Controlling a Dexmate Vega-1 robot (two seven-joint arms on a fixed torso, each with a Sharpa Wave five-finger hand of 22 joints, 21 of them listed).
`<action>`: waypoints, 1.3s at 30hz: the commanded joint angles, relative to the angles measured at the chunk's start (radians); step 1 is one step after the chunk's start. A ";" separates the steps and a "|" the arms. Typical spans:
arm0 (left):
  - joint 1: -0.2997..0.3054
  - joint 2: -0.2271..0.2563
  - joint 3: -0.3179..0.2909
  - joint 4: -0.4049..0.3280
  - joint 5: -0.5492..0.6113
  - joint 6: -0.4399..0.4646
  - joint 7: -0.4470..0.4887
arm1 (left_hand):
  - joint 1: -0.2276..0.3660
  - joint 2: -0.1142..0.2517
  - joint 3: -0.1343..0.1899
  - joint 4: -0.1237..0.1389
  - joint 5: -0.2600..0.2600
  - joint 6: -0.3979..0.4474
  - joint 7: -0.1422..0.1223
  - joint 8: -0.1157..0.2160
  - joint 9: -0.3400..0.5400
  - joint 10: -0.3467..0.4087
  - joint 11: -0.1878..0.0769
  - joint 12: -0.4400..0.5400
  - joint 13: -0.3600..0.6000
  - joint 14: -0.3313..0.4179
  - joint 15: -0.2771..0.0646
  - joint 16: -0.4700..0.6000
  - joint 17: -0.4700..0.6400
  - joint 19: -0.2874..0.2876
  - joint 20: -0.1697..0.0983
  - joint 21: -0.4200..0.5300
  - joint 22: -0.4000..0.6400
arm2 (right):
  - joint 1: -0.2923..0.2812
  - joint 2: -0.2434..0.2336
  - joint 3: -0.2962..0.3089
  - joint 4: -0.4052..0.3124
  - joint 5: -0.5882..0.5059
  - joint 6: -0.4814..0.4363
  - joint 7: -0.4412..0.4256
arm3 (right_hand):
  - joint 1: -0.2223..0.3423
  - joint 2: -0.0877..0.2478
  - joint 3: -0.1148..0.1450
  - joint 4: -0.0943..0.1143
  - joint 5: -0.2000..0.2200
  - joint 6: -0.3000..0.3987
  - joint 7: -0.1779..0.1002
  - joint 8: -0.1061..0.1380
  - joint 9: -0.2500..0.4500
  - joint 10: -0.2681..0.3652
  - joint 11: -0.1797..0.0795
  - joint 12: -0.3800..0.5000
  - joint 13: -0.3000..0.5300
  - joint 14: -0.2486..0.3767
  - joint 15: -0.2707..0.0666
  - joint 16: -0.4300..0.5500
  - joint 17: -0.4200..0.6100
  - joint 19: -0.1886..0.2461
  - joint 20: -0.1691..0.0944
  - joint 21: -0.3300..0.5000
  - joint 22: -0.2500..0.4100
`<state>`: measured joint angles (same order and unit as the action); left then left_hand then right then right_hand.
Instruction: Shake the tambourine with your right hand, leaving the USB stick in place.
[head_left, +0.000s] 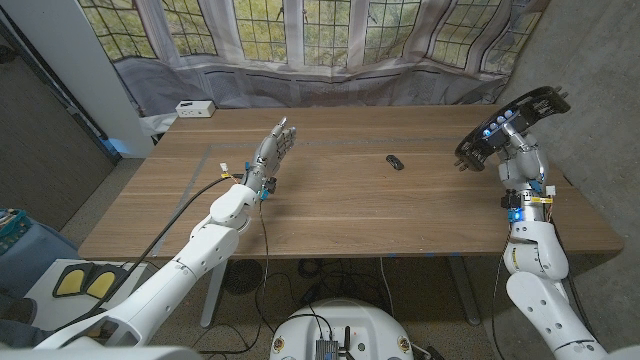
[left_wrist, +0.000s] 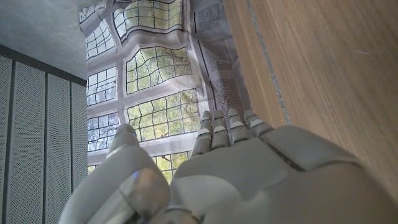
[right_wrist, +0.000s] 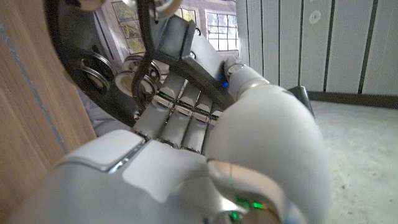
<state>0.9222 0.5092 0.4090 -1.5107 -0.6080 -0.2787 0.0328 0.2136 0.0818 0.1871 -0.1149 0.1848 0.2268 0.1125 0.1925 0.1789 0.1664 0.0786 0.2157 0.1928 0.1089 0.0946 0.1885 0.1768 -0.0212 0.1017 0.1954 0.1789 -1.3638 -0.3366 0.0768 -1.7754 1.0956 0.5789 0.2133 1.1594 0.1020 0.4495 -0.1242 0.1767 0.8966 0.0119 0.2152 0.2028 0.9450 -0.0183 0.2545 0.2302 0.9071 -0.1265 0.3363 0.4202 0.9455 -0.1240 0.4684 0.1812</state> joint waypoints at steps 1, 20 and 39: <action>0.007 0.004 0.000 -0.011 0.001 0.002 0.003 | 0.001 0.008 0.005 0.000 0.000 0.010 -0.003 -0.001 0.002 0.004 0.002 -0.003 0.004 0.001 -0.004 0.001 0.003 -0.006 0.006 0.002 0.002 | 0.009 0.098 0.035 0.021 0.352 -0.104 0.090 | 0.075 0.081 0.003 0.007 0.005 0.073 -0.077 -0.001 0.004 0.001 -0.001 -0.001 0.004 0.002 -0.055 -0.004 0.005 0.002 -0.005 0.008 0.004; 0.025 0.009 -0.006 -0.026 -0.001 -0.002 0.012 | 0.003 0.010 0.008 -0.001 -0.001 0.010 -0.003 -0.002 0.002 0.004 0.003 -0.003 0.004 0.001 -0.002 0.001 0.003 -0.006 0.007 0.003 0.002 | 0.025 0.041 0.044 0.069 0.175 -0.078 0.211 | 0.074 0.082 0.004 0.009 0.006 0.072 -0.081 0.000 0.005 0.002 -0.005 -0.003 0.005 0.003 -0.056 -0.008 0.010 -0.003 -0.006 0.015 0.003; 0.037 0.013 -0.013 -0.033 -0.005 -0.010 0.012 | 0.005 0.012 0.011 -0.002 -0.001 0.010 -0.002 -0.002 0.002 0.005 0.002 -0.003 0.004 0.001 -0.003 0.000 0.003 -0.008 0.009 0.002 0.002 | 0.022 -0.186 -0.007 -0.018 -0.186 -0.006 0.125 | 0.072 0.080 0.004 0.010 0.007 0.075 -0.074 0.001 0.005 0.007 0.004 -0.003 0.005 0.007 -0.049 -0.010 0.012 -0.006 -0.001 0.020 0.003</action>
<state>0.9515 0.5188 0.4012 -1.5383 -0.6108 -0.2834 0.0435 0.2135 0.0817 0.1900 -0.1178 0.1849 0.2268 0.1125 0.1925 0.1789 0.1662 0.0786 0.2157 0.1928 0.1089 0.0946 0.1885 0.1770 -0.0272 0.1076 0.1954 0.1789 -1.3462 -0.4064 0.0983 -1.7442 1.0893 0.5451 0.3874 1.1596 0.1018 0.4503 -0.1221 0.1766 0.8912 0.0065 0.2118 0.2024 0.9450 -0.0180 0.2545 0.2300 0.9072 -0.1265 0.3289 0.4293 0.9413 -0.1267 0.4827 0.1793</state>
